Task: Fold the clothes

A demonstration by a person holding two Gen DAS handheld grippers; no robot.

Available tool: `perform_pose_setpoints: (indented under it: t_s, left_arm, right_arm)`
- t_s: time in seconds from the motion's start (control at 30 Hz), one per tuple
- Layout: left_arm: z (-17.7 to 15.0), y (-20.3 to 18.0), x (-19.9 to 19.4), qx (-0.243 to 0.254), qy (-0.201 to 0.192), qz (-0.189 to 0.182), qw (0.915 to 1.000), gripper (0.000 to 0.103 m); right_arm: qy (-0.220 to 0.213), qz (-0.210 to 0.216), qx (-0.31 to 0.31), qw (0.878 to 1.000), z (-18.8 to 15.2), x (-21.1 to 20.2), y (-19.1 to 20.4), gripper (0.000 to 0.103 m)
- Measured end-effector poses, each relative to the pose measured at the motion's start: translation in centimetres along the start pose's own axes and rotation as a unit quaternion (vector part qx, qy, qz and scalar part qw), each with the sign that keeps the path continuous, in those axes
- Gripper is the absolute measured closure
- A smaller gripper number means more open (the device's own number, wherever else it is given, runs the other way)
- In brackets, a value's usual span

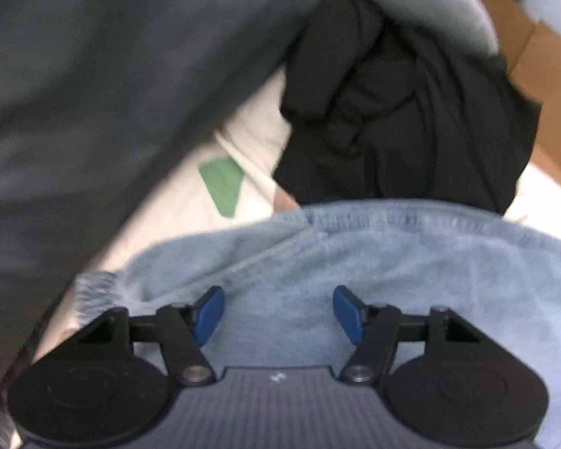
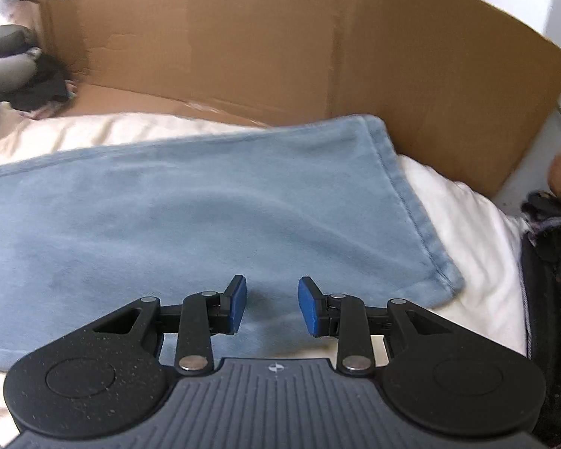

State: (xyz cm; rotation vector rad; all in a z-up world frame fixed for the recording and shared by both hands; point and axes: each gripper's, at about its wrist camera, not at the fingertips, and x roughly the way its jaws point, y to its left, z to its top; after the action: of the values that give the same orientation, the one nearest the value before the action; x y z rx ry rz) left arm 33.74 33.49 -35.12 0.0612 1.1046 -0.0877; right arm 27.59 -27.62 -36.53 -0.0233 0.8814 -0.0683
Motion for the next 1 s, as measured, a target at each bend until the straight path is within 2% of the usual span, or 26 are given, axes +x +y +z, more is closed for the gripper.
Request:
perform_pose_setpoints:
  t_s: [0.23,0.27,0.3,0.33,0.37,0.4,0.7,0.83,1.0]
  left_arm:
    - [0.8,4.1,-3.2,-0.001,-0.015,0.009,0.9998,0.039]
    - [1.0,4.6,-3.7,-0.001,-0.017,0.010,0.9998,0.046]
    - [1.1,5.2,-4.2,-0.001,-0.019,0.011,0.9997,0.063]
    - [1.2,5.8,-4.6,-0.001,-0.021,0.013,0.9997,0.072]
    - [1.3,6.2,-4.7,-0.003,-0.022,0.013,0.9997,0.087]
    - [1.4,6.3,-4.2,-0.006,-0.020,0.013,0.9997,0.093]
    - [1.7,7.5,0.2,-0.038,-0.001,0.012,0.9992,0.094]
    - [0.3,7.4,2.2,-0.053,0.014,0.001,0.9985,0.094]
    - [-0.9,7.2,2.7,-0.059,0.020,-0.007,0.9980,0.097]
  right_arm:
    - [-0.025,0.048,-0.038,0.998,3.2,-0.3,4.7,0.066]
    - [-0.026,0.053,-0.042,0.997,3.6,-0.3,5.5,0.066]
    - [-0.027,0.059,-0.046,0.997,3.8,-0.3,6.1,0.066]
    - [-0.027,0.064,-0.049,0.996,4.1,-0.4,6.8,0.066]
    - [-0.028,0.068,-0.053,0.996,4.2,-0.4,7.4,0.066]
    - [-0.028,0.072,-0.056,0.995,4.4,-0.5,8.0,0.066]
    - [0.001,0.083,-0.076,0.994,3.5,-1.2,9.8,0.066]
    - [0.015,0.080,-0.087,0.993,2.8,-1.9,9.7,0.066]
    - [0.027,0.076,-0.094,0.992,2.4,-2.5,9.4,0.066]
